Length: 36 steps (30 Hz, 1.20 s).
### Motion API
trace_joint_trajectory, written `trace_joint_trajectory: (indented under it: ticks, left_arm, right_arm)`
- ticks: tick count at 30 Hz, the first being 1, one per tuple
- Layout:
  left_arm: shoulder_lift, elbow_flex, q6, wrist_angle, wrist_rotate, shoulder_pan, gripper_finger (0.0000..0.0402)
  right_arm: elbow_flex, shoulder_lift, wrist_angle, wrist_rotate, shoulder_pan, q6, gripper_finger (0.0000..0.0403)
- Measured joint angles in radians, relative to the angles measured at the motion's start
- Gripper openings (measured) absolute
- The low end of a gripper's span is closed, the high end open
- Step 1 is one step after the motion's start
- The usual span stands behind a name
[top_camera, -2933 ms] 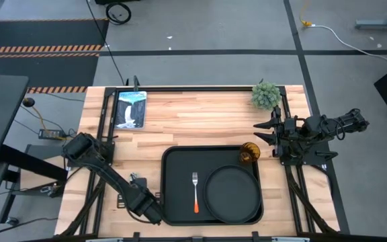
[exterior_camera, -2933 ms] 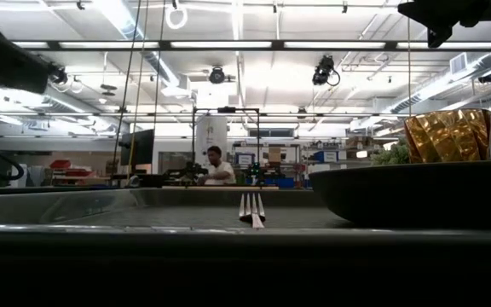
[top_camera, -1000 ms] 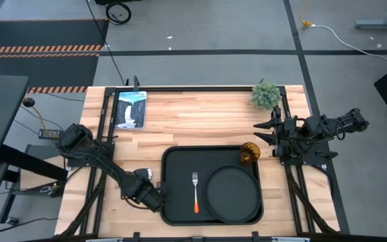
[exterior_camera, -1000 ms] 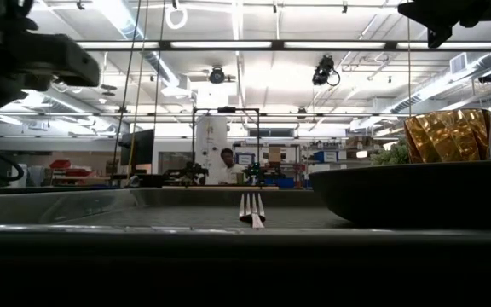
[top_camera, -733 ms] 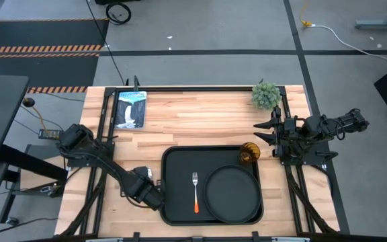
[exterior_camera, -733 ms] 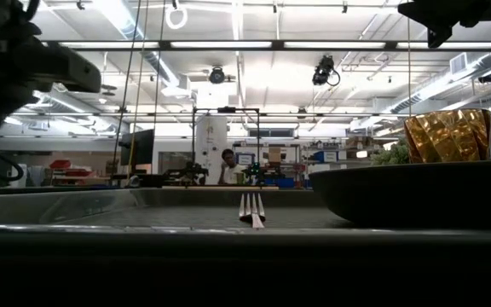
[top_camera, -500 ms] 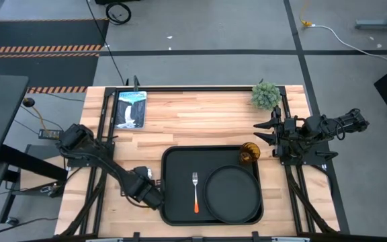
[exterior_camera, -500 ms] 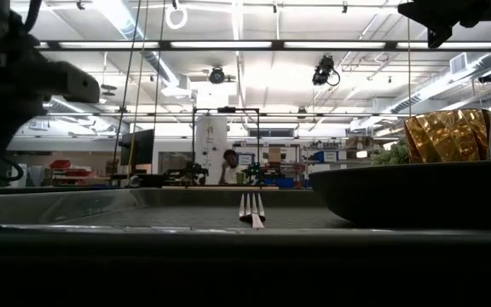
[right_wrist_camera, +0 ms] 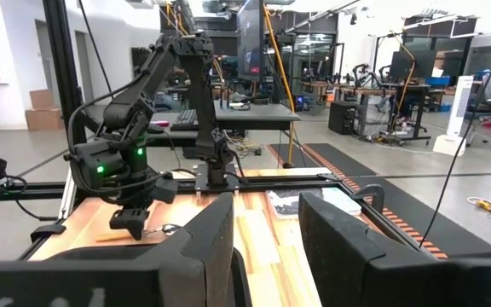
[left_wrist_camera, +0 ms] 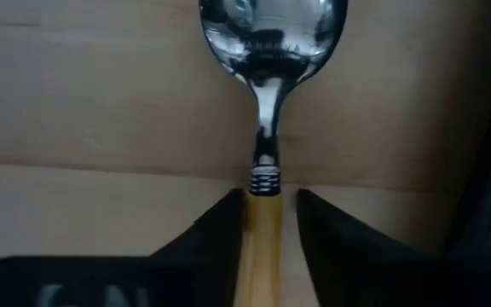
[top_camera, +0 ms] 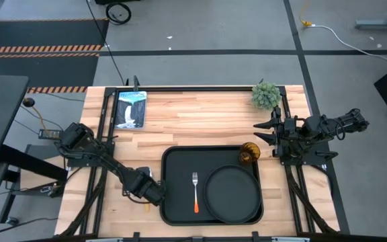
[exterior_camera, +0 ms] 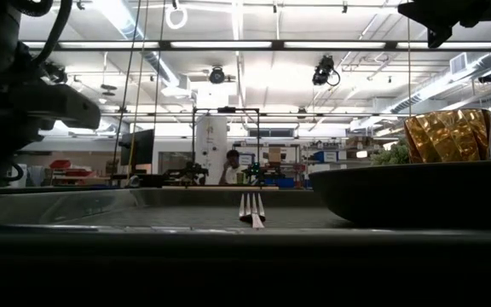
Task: Pick and place plate/cup/fork/spoon on tray
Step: Put the yellow spoon to the left side of the orange fork on the black serving tray
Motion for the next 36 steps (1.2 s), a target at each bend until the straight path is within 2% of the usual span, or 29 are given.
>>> trace_joint_trajectory:
  ticks: [5, 10, 21, 26, 36]
  left_arm:
    - [0.001, -0.001, 0.003, 0.000, 0.005, 0.000, 0.0052]
    - [-0.014, -0.004, 0.006, 0.003, -0.023, -0.002, 0.0052]
    - [-0.129, -0.006, 0.016, 0.022, -0.227, 0.003, 0.0059]
    - [-0.136, -0.005, 0.068, 0.131, -0.285, 0.023, 0.0058]
    - [-0.072, -0.004, 0.174, 0.424, -0.272, 0.084, 0.0057]
  right_arm:
    - [0.000, 0.000, -0.001, 0.000, 0.000, 0.000, 0.0142]
    - [0.000, 0.000, -0.003, 0.000, 0.000, 0.000, 0.0142]
    - [0.000, 0.000, 0.000, 0.000, 0.000, 0.003, 0.0142]
    - [0.000, 0.000, 0.003, 0.000, 0.000, 0.003, 0.0142]
    - [0.000, 0.002, 0.001, 0.000, 0.000, 0.003, 0.0142]
